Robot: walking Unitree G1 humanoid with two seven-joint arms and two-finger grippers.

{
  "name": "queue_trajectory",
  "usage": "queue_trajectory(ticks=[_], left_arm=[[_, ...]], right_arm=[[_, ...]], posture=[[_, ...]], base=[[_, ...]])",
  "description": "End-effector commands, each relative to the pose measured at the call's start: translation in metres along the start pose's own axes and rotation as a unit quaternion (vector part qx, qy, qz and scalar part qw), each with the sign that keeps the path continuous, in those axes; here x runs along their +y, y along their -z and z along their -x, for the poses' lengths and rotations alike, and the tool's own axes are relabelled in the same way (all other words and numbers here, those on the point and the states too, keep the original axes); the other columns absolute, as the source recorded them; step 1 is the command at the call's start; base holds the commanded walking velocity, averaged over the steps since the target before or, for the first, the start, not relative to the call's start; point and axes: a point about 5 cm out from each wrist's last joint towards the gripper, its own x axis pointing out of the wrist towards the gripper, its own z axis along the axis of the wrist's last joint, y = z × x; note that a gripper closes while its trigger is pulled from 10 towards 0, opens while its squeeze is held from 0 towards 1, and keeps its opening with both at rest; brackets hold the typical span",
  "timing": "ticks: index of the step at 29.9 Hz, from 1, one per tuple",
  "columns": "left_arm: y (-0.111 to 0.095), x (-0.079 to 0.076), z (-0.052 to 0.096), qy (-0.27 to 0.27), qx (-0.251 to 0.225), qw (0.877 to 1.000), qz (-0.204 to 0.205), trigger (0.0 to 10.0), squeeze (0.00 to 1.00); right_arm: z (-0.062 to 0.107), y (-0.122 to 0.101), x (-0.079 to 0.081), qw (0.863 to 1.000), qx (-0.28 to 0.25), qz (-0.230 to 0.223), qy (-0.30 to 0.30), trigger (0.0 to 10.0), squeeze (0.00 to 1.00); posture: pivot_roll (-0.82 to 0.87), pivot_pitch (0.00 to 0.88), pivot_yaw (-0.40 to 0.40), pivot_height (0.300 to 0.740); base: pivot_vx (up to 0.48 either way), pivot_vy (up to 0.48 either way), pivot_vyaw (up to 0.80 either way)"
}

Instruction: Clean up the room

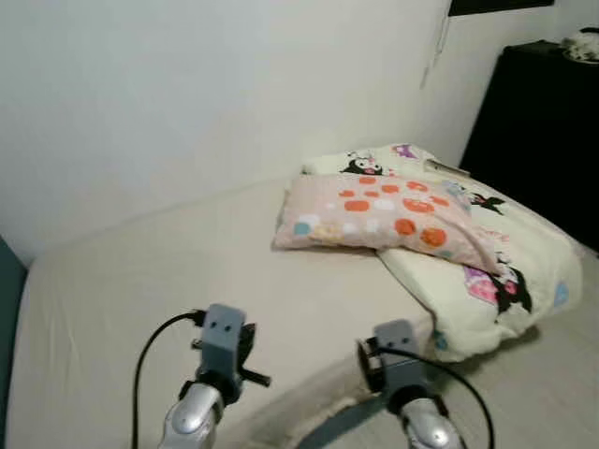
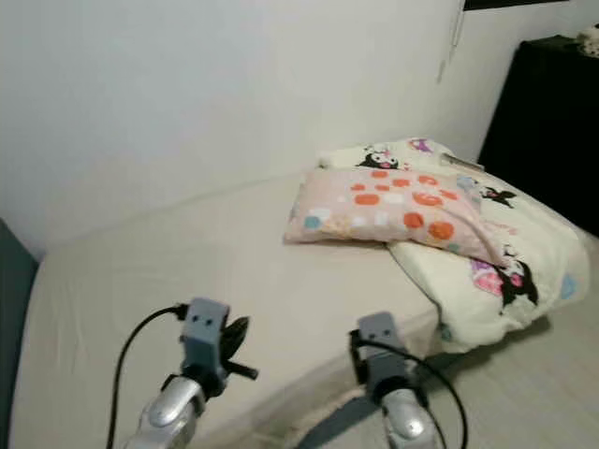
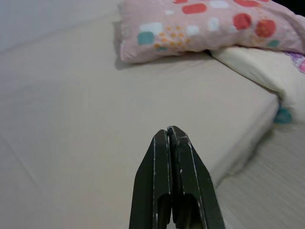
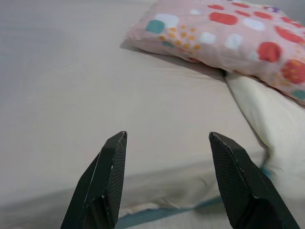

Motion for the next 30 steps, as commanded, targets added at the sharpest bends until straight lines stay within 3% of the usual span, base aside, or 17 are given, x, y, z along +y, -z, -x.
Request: queue_trajectory(ticks=[1, 5, 10, 30], left_arm=[[0.0049, -0.0018, 0.0028, 0.001, 0.011, 1.000, 0.000, 10.0, 0.00], [0.0050, -0.0015, 0.0032, 0.001, 0.011, 1.000, -0.001, 10.0, 0.00], [0.0056, -0.0003, 0.0042, -0.005, 0.009, 1.000, -0.005, 10.0, 0.00], [0.0053, 0.0008, 0.0036, -0.009, 0.008, 1.000, -0.015, 10.0, 0.00]], right_arm=[[0.0014, 0.0028, -0.0023, 1.000, 0.007, 0.005, 0.001, 10.0, 0.00], [0.0016, 0.0025, -0.0026, 1.000, 0.005, 0.004, 0.002, 10.0, 0.00], [0.0021, 0.0025, -0.0049, 1.000, 0.002, -0.017, 0.009, 10.0, 0.00], [0.0010, 0.0011, -0.0021, 1.000, 0.000, 0.007, -0.003, 10.0, 0.00]], posture=[[-0.03, 0.055, 0.022, 0.740], [-0.03, 0.054, 0.023, 0.740], [-0.03, 0.055, 0.023, 0.740], [-0.02, 0.054, 0.023, 0.740]], base=[[0.319, 0.000, 0.80], [0.305, 0.000, 0.76], [0.000, 0.000, 0.00], [0.000, 0.000, 0.08]])
